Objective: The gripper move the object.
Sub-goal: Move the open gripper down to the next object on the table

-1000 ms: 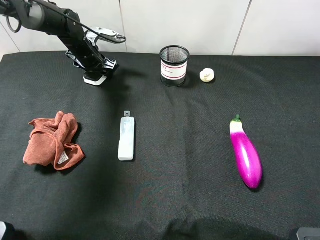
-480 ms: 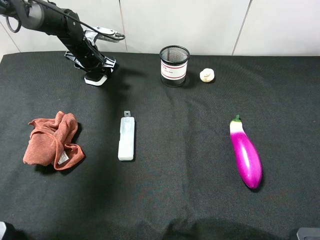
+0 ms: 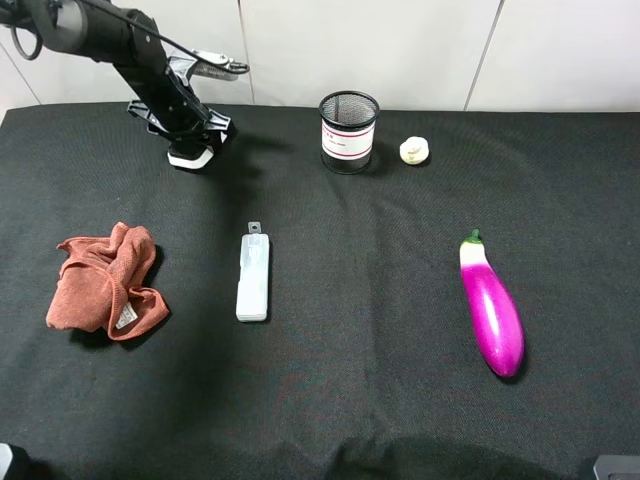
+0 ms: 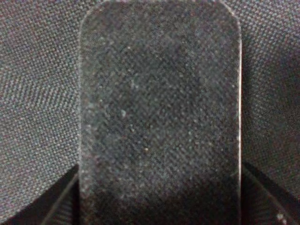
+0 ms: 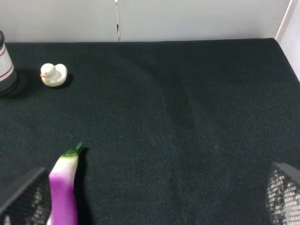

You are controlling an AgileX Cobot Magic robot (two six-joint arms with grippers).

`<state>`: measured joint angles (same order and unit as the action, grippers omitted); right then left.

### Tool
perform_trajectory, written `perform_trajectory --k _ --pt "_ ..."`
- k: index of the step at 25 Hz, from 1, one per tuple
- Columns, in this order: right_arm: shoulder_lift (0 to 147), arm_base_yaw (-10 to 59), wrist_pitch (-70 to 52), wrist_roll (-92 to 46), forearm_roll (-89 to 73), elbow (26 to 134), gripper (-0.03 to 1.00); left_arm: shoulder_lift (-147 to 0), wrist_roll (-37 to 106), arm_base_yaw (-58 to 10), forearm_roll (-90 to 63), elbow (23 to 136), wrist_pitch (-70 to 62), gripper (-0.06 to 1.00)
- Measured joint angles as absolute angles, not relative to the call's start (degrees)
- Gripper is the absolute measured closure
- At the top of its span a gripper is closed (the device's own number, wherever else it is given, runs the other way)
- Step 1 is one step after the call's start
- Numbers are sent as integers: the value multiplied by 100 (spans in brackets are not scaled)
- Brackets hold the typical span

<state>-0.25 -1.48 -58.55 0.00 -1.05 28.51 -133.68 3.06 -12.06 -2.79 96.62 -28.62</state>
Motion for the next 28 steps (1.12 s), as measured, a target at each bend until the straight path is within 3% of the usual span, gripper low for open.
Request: perform_trajectory --k 12,28 --pt "-25 -148 -5855 0 -105 2851 27 -13368 279 -1206 -284 10729 -4627 26" --pt "-25 -148 -5855 0 -105 2851 27 -12739 86 -1522 -308 10867 -5533 26"
